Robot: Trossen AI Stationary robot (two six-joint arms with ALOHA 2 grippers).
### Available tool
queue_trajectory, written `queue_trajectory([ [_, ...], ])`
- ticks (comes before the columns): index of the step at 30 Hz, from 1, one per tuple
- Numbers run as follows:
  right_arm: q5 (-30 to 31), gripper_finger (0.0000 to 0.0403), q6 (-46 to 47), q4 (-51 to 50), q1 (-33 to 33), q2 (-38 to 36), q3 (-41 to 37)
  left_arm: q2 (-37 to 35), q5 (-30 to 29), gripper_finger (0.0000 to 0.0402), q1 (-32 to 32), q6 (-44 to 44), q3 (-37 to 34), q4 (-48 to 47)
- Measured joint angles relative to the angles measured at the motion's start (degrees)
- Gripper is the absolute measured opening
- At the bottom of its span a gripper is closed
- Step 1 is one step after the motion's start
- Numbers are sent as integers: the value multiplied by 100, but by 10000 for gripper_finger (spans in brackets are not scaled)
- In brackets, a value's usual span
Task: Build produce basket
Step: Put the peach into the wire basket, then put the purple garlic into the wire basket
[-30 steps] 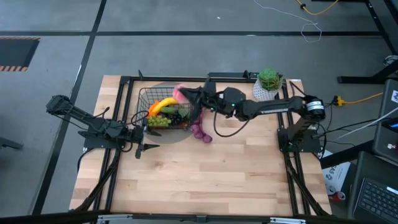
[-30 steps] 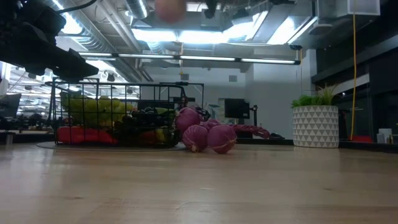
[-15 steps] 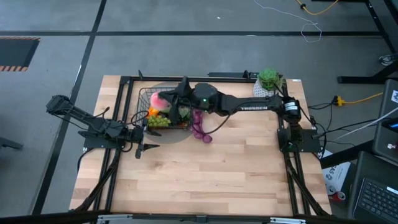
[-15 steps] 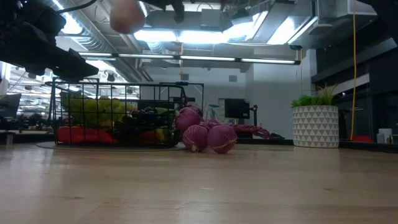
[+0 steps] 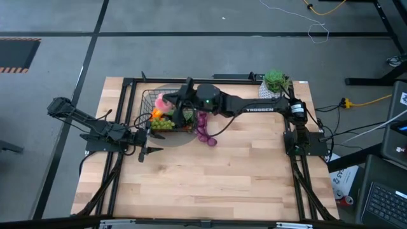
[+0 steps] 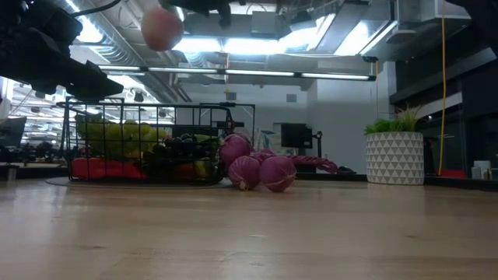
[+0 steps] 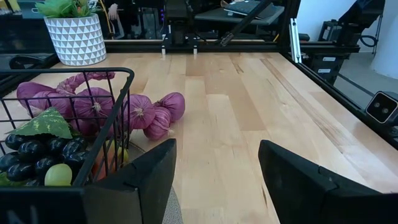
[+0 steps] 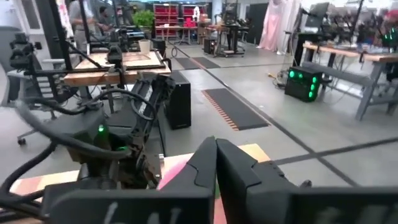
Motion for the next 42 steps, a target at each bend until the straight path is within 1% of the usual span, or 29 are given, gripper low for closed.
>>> queue_trajectory([
  [7,28,31,-761,-6,-25,0,-2,0,0,225,0,0,1,0],
  [10,30,55,-578,-1,-60,0,-2,0,-2,225,0,0,0,-1],
  [17,30,139,-274,144,-181,0,-2,0,-4,225,0,0,0,0],
  [21,-14,165,226,-36,-210,-2,-2,-2,-4,225,0,0,1,0],
  [24,-237,170,623,-342,-204,-2,-4,0,-4,225,0,0,1,0],
  [27,-280,169,643,-751,-197,-2,-4,0,-4,225,0,0,-1,0],
  [31,-289,165,883,-1451,-203,-2,-5,0,-4,225,0,0,1,0],
  [34,-390,164,899,-2051,-205,-69,-9,0,-4,225,0,0,1,-2],
  [40,-420,164,923,-3183,-135,-507,-11,-1,-2,225,0,1,-1,-2],
  [42,-319,164,1027,-3553,-73,-686,-11,-2,-2,225,0,0,1,-2],
])
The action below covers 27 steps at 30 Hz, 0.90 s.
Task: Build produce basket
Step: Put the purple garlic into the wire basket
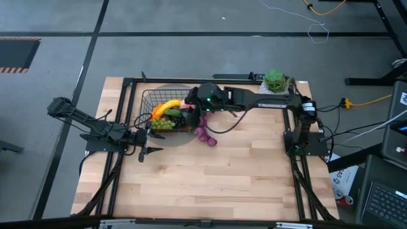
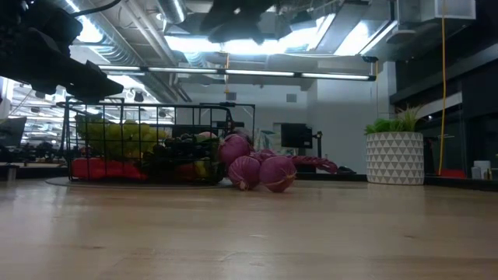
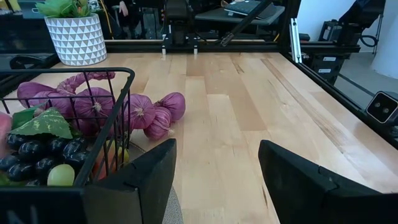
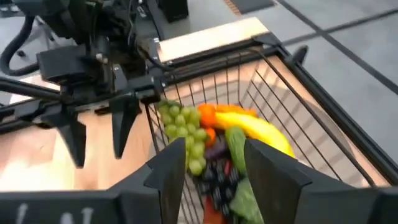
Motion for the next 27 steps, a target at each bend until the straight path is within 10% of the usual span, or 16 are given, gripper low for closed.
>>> queue_trajectory([
  [27,1851,164,601,-3708,964,-737,-4,0,0,225,0,0,0,0],
])
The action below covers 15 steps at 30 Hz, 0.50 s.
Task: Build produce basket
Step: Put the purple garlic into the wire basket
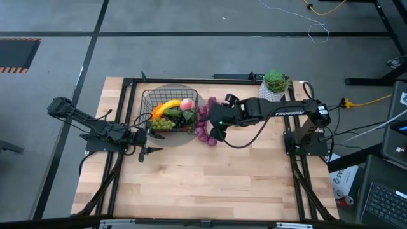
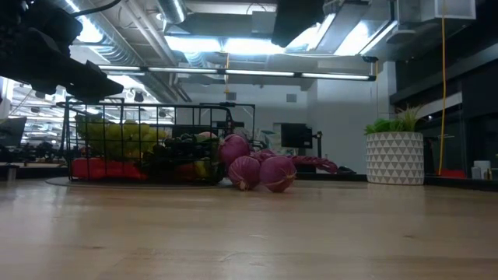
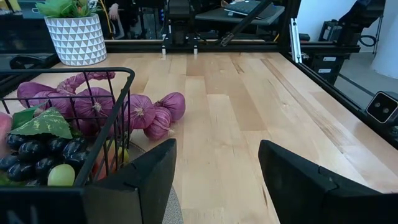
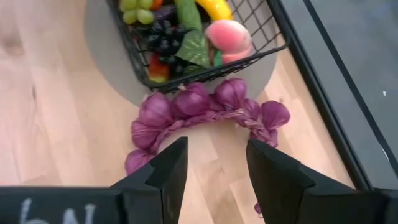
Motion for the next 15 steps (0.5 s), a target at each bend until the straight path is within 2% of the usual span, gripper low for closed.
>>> queue_trajectory([
  [8,2,164,-31,-104,106,0,-2,1,0,225,0,1,0,0],
  [15,2,164,-430,-957,108,0,-7,0,0,225,0,0,-2,0],
])
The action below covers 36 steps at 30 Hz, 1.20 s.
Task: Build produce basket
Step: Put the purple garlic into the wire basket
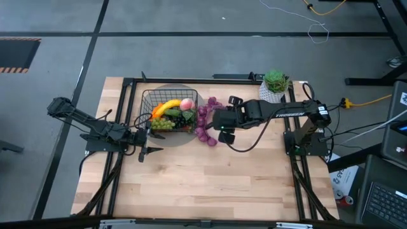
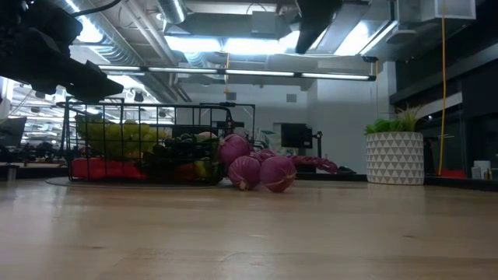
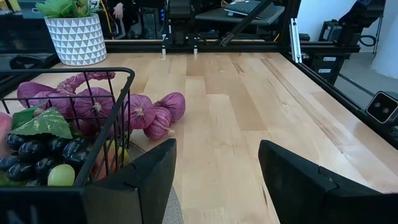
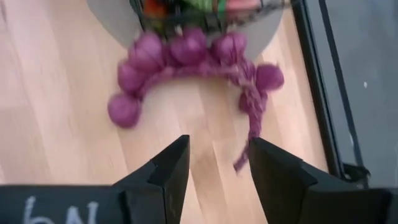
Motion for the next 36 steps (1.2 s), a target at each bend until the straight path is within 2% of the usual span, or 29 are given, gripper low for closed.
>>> queue_trajectory([
  [5,0,164,-58,-302,0,0,-2,0,0,225,0,0,2,0],
  [9,-44,164,-604,-314,-97,0,-2,0,0,225,0,0,2,0],
  [15,-144,164,-625,-258,-722,-33,-2,1,0,225,0,1,2,0],
  [18,-409,164,-682,-61,-1071,-9,-2,2,0,225,0,0,2,0],
  [22,-1132,164,-1233,457,-1595,13,-118,2,0,225,0,0,2,0],
  [26,-2185,164,-1225,873,-2204,7,-560,1,0,225,0,0,2,0],
  [32,-2298,164,-1080,1692,-2557,22,-1890,2,0,225,0,0,2,0],
  [36,-2109,164,-1161,2486,-2597,22,-2609,1,0,225,0,0,1,1],
])
